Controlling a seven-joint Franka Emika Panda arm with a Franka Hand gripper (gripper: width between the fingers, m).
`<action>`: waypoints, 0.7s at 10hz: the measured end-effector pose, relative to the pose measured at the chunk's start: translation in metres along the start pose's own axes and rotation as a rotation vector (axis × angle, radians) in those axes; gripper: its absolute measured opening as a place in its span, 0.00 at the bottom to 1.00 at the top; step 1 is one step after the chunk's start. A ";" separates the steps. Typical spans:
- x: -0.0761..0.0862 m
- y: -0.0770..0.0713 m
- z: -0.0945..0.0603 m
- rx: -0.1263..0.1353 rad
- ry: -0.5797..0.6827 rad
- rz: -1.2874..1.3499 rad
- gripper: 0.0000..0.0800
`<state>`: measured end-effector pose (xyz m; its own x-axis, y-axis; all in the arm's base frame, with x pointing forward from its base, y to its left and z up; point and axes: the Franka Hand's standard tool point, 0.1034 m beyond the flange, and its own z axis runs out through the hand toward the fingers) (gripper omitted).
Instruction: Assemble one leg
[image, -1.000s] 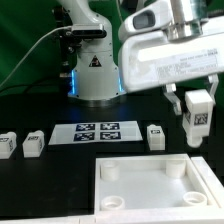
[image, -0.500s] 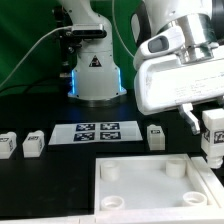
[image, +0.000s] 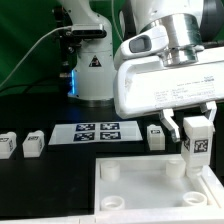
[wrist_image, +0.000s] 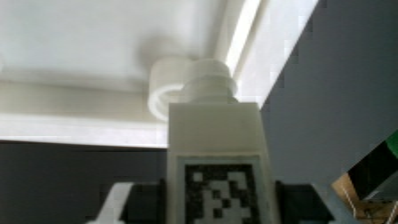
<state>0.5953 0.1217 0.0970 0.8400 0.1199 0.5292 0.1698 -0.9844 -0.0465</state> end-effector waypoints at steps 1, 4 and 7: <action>0.004 0.006 0.006 -0.003 0.004 0.013 0.37; 0.021 0.015 0.013 -0.008 0.026 0.029 0.37; 0.020 0.013 0.017 -0.006 0.030 0.034 0.37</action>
Offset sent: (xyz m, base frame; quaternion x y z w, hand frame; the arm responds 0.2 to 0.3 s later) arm 0.0344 -0.0043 0.0072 -0.0040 0.0171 -0.0060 0.9998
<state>0.6231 0.1136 0.0924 0.8295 0.0830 0.5523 0.1385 -0.9886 -0.0593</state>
